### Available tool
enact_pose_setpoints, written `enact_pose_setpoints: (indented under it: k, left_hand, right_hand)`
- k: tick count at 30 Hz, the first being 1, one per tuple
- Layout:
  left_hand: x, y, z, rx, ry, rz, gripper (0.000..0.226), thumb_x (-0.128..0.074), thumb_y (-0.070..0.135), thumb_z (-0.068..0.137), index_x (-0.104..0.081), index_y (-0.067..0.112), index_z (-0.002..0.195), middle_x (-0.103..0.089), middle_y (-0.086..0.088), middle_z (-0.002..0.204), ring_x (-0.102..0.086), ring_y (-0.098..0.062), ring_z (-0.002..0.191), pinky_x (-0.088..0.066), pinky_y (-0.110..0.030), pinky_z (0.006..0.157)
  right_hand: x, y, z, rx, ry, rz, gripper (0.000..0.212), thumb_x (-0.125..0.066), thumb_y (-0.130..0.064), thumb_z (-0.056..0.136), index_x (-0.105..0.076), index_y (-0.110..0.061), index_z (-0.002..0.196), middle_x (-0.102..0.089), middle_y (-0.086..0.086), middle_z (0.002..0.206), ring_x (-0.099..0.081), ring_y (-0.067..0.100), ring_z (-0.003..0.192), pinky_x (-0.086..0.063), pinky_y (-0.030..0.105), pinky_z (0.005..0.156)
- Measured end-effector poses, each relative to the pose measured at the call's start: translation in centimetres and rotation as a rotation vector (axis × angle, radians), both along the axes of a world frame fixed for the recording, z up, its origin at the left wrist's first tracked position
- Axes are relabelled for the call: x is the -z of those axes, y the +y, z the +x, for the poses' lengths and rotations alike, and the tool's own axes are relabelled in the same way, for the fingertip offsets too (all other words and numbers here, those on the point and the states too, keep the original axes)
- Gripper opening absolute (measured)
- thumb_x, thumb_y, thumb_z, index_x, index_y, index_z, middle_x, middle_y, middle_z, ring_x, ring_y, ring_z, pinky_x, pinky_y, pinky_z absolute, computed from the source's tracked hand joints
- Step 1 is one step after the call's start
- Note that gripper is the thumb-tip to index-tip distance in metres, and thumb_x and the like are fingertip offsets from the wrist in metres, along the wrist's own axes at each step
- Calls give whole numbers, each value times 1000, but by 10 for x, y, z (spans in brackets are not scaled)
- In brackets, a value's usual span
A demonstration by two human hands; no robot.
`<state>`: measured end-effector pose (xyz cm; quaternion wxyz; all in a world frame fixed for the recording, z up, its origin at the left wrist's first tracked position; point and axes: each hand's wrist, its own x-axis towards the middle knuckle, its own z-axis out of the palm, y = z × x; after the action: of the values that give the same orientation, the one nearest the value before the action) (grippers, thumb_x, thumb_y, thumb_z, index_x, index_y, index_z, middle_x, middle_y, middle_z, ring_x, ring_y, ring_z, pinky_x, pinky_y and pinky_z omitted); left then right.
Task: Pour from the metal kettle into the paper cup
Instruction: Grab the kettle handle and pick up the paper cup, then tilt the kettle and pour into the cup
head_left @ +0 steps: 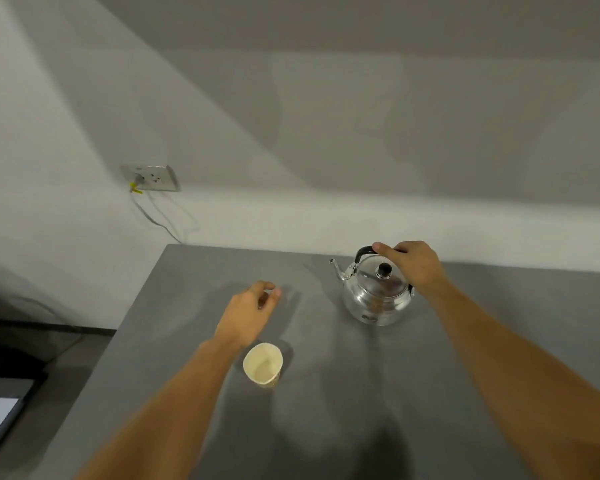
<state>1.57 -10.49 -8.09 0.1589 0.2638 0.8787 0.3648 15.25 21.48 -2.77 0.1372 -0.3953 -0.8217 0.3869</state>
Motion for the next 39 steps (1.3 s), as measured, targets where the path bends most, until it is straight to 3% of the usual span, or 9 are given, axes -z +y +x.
enact_pose_setpoints:
  k: [5,9,12,14,18,26,31,39]
  left_hand:
    - [23,-38,24,-49,-152,60,48,-57,64,90,-63,32,126,-68,9,115,-64,-8,103,-48,-28,92]
    - [38,-57,44,-60,-250,114,75,-61,86,69,-60,40,128,-63,18,124,-59,0,115,-44,-22,93]
    - [47,-65,54,-63,-288,122,61,-70,87,59,-54,60,111,-60,26,123,-58,7,114,-42,-11,85]
    - [51,-69,60,-46,-285,119,65,-76,84,54,-49,67,111,-57,31,123,-56,10,113,-43,-12,85]
    - [59,-72,67,-28,-281,105,95,-86,74,52,-48,44,134,-58,27,124,-57,5,115,-45,-21,93]
    - [69,-70,75,-54,-256,120,68,-90,49,63,-53,37,119,-69,16,107,-64,-1,101,-46,-19,77]
    - [72,-70,78,-65,-261,126,64,-89,45,66,-50,37,117,-69,17,105,-64,1,98,-46,-20,74]
    - [74,-68,79,-76,-265,158,64,-89,40,68,-51,34,120,-68,15,110,-64,-11,101,-47,-25,77]
  right_hand:
    - [-18,-36,27,-41,18,4,73,-70,-66,79,-61,5,71,-49,7,57,-43,19,54,-33,31,52]
    - [-27,-63,45,-82,39,-14,70,-73,-65,77,-54,1,63,-41,4,54,-37,18,52,-31,32,53]
    - [-30,-82,54,-111,8,1,76,-72,-69,75,-56,5,70,-42,4,54,-37,17,50,-32,32,53]
    - [-31,-93,58,-129,-12,17,77,-72,-72,72,-57,4,70,-41,1,51,-36,14,46,-32,31,51]
    - [-31,-115,62,-169,-37,41,77,-72,-75,68,-52,0,64,-38,-6,45,-33,8,39,-31,30,49]
    - [-29,-161,56,-280,-130,116,64,-68,-78,67,-49,-20,50,-46,-10,38,-42,5,37,-31,23,46]
    - [-31,-184,42,-336,-236,218,63,-67,-75,72,-50,-17,54,-50,-4,45,-47,13,44,-35,29,46]
    - [-38,-201,26,-380,-296,378,62,-67,-72,74,-53,-14,58,-54,0,51,-49,17,48,-34,30,44]
